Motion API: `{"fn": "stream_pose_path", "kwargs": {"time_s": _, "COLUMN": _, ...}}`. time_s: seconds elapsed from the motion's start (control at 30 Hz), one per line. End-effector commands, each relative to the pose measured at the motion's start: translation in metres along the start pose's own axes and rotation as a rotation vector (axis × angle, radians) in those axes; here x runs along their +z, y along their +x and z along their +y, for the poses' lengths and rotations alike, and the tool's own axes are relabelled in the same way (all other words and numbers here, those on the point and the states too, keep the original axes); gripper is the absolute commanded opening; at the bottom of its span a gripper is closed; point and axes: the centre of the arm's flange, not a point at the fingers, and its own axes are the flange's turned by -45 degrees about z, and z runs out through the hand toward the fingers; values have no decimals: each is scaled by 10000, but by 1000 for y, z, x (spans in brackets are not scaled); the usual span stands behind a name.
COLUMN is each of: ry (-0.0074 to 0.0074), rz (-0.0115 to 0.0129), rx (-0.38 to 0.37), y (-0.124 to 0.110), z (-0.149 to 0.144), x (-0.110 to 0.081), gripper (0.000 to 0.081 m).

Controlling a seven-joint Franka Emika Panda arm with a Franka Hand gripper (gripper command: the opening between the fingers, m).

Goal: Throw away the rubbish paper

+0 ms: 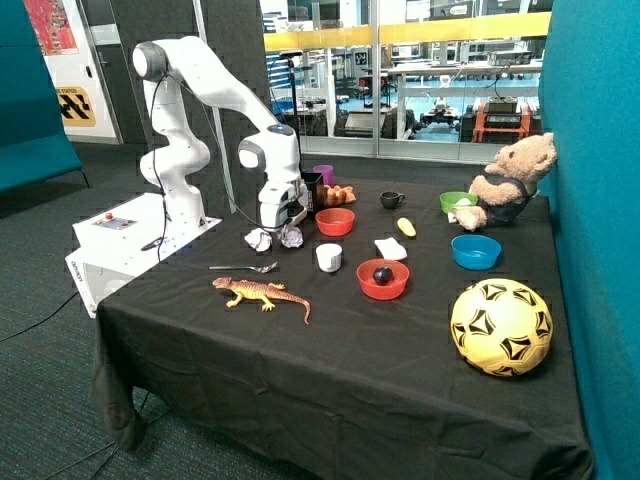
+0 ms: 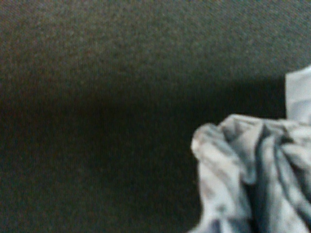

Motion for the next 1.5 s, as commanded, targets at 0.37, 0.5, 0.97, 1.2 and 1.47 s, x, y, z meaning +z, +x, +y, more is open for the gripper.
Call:
{"fn": "stream_pose_path", "kwargs": {"time_s": 0.37, "ry": 62, "rz": -36, "rx": 34, "y": 12, "z": -5, "x": 21, "gripper": 147}}
{"fn": "stream_pose_path", "kwargs": {"time_s": 0.5, "ry": 62, "rz": -36, "rx": 47, "y": 12, "z": -7, "x": 21, "gripper": 9}}
{"fn": "stream_pose_path", "kwargs": {"time_s": 0.97, "ry": 62, "rz": -35, "rx": -212, "y": 9, "z": -12, "x": 9, "gripper": 0}}
{"fn": "stream_pose_path", "kwargs": {"time_s": 1.2, "ry": 64, "rz": -33, "rx": -1011, "y": 13, "z": -25, "x": -23, "gripper": 0}}
{"fn": "stream_pose_path", "kwargs": {"time_s": 1.47, "ry": 66, "rz": -27, "rx": -2723, "y": 23, "z": -60, "x": -89, "gripper": 0}}
